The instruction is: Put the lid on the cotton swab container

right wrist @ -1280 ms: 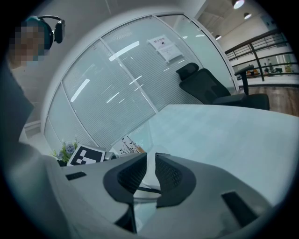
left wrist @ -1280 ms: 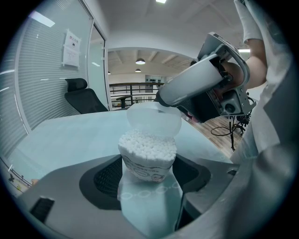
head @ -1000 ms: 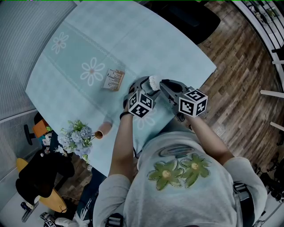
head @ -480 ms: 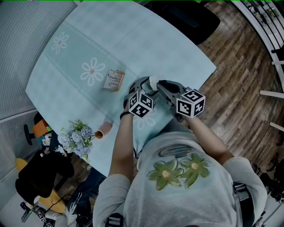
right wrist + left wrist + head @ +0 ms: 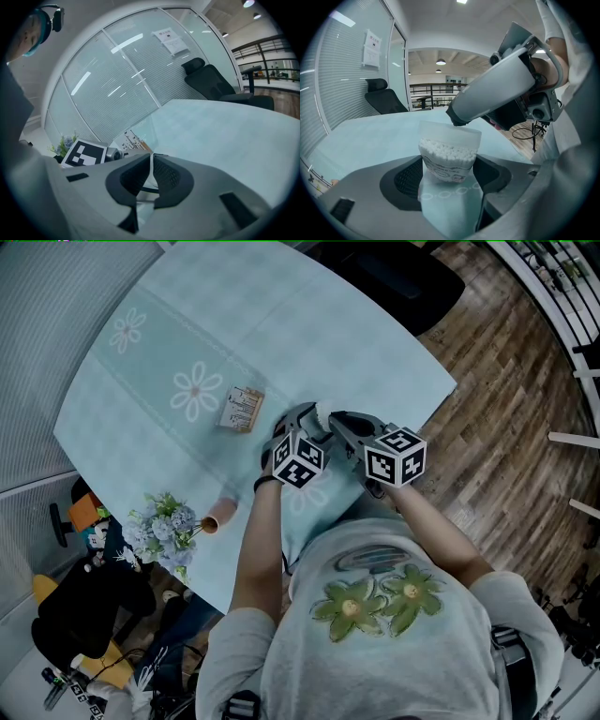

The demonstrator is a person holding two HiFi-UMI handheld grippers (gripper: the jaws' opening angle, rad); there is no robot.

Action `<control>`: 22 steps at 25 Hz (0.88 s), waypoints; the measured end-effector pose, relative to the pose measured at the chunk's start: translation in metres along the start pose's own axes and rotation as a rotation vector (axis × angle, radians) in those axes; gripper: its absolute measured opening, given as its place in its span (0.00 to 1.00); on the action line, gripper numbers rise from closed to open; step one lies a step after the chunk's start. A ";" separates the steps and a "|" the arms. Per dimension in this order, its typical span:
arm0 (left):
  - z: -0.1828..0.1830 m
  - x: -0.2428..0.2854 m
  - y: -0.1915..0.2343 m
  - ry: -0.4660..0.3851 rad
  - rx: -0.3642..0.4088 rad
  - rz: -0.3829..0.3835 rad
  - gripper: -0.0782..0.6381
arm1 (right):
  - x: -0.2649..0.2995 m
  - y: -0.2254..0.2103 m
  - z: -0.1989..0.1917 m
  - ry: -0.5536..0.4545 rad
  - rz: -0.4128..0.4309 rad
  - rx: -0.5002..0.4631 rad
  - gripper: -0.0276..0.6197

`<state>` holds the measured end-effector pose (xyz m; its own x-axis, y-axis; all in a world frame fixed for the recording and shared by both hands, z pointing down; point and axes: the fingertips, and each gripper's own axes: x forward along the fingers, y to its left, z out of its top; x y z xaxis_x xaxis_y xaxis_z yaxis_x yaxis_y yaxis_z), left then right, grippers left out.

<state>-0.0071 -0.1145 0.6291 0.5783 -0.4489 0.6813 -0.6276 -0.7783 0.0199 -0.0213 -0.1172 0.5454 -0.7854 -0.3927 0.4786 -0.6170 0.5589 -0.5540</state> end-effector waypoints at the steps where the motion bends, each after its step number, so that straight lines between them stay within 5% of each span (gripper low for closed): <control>1: 0.000 0.000 0.000 0.000 0.001 0.000 0.57 | 0.001 -0.001 -0.001 0.005 -0.005 -0.002 0.06; 13: 0.000 0.000 0.000 0.002 0.001 0.001 0.57 | 0.012 -0.006 -0.011 0.162 -0.069 -0.093 0.04; 22: 0.000 0.000 0.000 0.005 -0.012 0.004 0.57 | 0.020 -0.006 -0.019 0.498 -0.073 -0.186 0.04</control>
<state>-0.0068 -0.1150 0.6292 0.5733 -0.4500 0.6847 -0.6360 -0.7713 0.0256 -0.0326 -0.1142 0.5711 -0.5941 -0.0664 0.8017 -0.6141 0.6811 -0.3987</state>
